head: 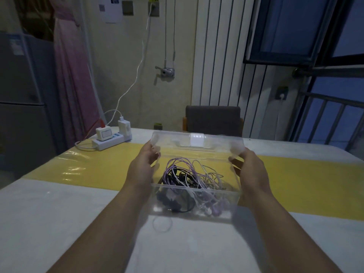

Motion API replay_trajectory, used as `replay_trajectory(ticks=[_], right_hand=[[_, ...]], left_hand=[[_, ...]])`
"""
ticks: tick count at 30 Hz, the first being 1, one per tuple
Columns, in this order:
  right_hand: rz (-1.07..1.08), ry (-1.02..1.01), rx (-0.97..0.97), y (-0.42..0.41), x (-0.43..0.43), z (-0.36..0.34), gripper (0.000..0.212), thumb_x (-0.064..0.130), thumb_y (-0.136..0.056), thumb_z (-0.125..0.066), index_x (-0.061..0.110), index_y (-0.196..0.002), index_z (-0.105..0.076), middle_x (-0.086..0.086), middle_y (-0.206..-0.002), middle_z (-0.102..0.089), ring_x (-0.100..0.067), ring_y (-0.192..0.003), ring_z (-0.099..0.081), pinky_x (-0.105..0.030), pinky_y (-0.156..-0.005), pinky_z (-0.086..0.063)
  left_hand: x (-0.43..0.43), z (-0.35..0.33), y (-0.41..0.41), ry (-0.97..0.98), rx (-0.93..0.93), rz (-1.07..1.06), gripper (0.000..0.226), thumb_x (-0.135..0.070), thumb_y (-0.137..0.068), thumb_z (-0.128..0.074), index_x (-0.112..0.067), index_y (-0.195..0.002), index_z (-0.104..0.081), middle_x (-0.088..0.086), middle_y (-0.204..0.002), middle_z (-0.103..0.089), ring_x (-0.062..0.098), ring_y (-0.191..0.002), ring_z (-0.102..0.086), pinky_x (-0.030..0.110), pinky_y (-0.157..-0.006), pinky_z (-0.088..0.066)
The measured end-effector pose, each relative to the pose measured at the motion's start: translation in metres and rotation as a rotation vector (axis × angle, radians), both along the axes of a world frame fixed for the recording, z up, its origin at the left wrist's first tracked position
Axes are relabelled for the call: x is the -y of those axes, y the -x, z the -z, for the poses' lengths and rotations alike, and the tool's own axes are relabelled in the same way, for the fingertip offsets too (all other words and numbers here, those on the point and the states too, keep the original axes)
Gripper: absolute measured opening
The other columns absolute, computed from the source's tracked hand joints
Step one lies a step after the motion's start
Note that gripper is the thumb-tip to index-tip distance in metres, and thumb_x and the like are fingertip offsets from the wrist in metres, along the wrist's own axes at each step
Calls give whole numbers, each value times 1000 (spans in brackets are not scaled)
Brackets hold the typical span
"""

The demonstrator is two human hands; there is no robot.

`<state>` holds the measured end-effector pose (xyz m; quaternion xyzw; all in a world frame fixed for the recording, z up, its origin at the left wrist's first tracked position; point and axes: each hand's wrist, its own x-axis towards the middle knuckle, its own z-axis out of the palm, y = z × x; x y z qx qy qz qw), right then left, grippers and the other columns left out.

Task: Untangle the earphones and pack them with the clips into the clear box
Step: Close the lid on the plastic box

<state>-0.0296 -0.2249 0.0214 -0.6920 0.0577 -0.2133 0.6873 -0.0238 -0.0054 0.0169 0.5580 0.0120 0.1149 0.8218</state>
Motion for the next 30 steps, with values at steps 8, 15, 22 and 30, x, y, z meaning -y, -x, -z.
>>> replay_trajectory(ticks=[8,15,22,30], right_hand=[[-42,-173,-9,6,8,0,16,21,-89,-60,21,-83,-75,8,-87,-70,-19,-91,-65,-37,-79,-50],[-118,36,-31,6,11,5,12,16,-62,-62,21,-70,-70,-2,-76,-62,-25,-76,-54,-38,-69,-42],[-56,77,-13,5,11,9,17,30,-66,-71,32,-83,-77,-1,-106,-72,-27,-101,-66,-53,-93,-53],[86,622,108,11,3,8,21,16,-96,-52,21,-99,-73,2,-118,-61,-19,-123,-52,-28,-99,-37]], left_hand=[[-5,2,12,223,66,147,44,0,-84,-24,-5,-99,-66,9,-94,-69,18,-78,-66,21,-57,-53],[-9,5,6,31,-54,134,16,-10,-55,-50,-13,-64,-63,15,-97,-57,28,-73,-55,31,-57,-42],[-7,5,2,-98,-12,61,32,6,-82,-43,-10,-86,-71,18,-91,-63,26,-69,-62,27,-49,-48],[-3,14,2,-684,187,-180,32,-9,-95,-46,-28,-87,-71,-11,-123,-52,5,-120,-46,17,-99,-35]])
